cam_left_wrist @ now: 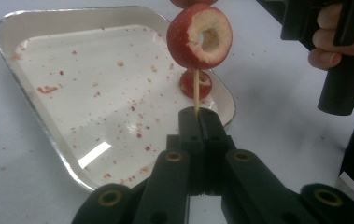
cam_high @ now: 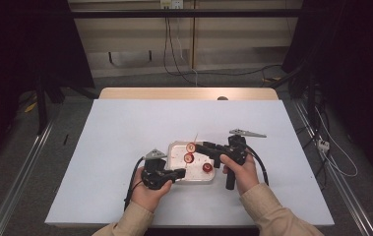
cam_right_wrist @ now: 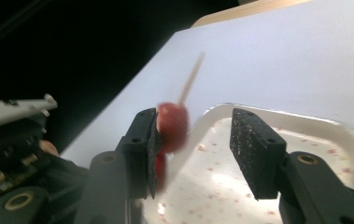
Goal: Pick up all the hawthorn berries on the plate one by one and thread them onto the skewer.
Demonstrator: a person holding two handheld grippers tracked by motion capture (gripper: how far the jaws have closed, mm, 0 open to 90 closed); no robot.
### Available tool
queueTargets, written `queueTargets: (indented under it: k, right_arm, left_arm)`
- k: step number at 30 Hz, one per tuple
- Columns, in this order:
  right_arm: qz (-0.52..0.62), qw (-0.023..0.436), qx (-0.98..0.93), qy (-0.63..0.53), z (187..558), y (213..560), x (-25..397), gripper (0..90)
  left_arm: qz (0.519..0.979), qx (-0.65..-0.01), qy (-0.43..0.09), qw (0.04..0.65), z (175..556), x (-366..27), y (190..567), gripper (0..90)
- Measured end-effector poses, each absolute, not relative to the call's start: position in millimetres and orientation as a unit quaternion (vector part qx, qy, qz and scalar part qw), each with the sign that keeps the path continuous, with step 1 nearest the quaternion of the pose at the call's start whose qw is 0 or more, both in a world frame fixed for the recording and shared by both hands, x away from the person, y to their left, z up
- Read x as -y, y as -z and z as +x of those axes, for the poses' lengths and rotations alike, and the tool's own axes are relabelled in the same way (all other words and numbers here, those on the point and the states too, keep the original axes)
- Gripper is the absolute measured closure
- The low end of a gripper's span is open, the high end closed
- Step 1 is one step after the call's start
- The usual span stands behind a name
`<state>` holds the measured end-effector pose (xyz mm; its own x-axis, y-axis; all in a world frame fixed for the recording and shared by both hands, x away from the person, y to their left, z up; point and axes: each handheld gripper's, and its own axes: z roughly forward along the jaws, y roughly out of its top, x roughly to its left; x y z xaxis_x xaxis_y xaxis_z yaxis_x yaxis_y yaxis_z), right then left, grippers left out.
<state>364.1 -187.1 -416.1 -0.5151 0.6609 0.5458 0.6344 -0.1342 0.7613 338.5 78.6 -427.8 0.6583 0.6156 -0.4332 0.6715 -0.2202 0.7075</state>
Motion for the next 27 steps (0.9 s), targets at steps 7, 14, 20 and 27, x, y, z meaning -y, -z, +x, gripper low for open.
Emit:
queueTargets:
  k: [7, 14, 20, 27]
  right_arm:
    - [0.489, 0.037, -0.703, -0.515, 362.6, 426.8, 192.6, 37.4]
    - [0.476, 0.061, -0.734, -0.481, 360.6, 433.2, 193.4, 41.0]
    - [0.452, 0.08, -0.76, -0.46, 357.9, 435.8, 194.6, 65.2]
    - [0.433, 0.091, -0.783, -0.437, 354.1, 443.6, 191.2, 77.2]
  left_arm:
    - [0.779, -0.414, 0.027, 0.471, 339.1, -79.8, 427.1, 90.0]
    - [0.779, -0.411, 0.024, 0.473, 339.4, -81.1, 426.7, 90.0]
    - [0.779, -0.411, 0.025, 0.472, 339.7, -82.5, 425.9, 90.0]
    - [0.779, -0.412, 0.025, 0.472, 339.8, -82.1, 425.8, 90.0]
